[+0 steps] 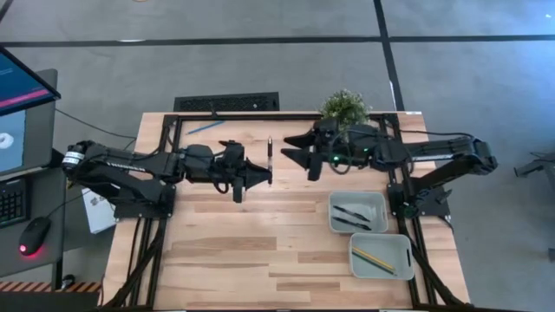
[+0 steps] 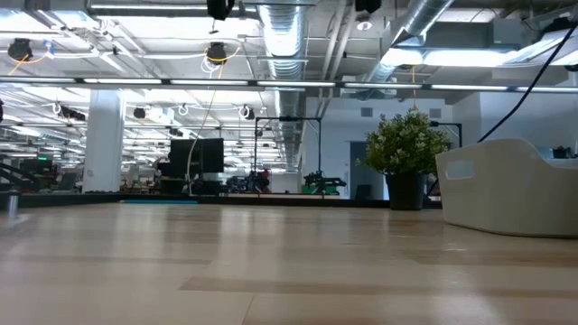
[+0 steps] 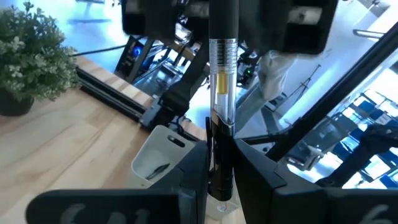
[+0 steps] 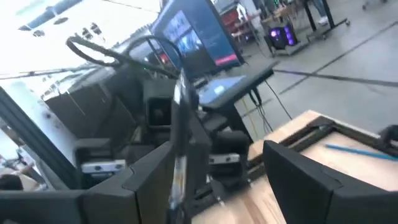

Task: Sort pens & pencils
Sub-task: Put the black pen into the top gray bin

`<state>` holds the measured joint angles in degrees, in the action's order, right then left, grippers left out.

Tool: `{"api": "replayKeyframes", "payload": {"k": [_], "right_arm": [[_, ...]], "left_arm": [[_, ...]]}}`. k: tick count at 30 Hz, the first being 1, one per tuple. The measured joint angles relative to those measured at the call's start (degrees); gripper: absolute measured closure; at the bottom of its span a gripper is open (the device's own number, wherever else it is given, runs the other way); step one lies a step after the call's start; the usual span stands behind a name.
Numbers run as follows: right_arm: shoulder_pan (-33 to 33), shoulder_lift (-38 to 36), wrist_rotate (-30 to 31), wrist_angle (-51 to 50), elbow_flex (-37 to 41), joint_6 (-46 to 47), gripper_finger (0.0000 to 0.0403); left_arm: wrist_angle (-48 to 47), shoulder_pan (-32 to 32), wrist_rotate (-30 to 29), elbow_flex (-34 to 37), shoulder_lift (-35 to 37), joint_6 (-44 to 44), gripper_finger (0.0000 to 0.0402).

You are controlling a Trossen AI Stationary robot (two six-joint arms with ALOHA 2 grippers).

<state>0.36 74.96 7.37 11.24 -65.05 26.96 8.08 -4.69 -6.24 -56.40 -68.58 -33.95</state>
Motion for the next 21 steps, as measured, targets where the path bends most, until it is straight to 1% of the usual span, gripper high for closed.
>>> {"api": "replayKeyframes", "payload": {"k": [3, 6, 16, 21], "right_arm": [[-0.01, 2.61, -0.07, 4.16, -0.37, -0.15, 0.0138], [-0.02, 4.44, -0.08, 4.20, -1.63, -1.95, 0.0138], [0.55, 9.75, -2.88, 4.25, -7.38, -2.03, 0.0138], [1.24, 10.79, -3.05, 3.80, -8.84, -3.28, 0.0140]], "left_arm": [[0.35, 0.04, -0.07, 0.00, -0.02, 0.19, 0.0347], [0.47, 0.07, -0.07, -0.02, -0.02, 0.21, 0.0347], [0.45, 0.24, -0.20, -0.02, -0.02, 0.97, 0.0347], [0.41, 0.26, -0.20, -0.02, -0.02, 1.81, 0.0347]]}}
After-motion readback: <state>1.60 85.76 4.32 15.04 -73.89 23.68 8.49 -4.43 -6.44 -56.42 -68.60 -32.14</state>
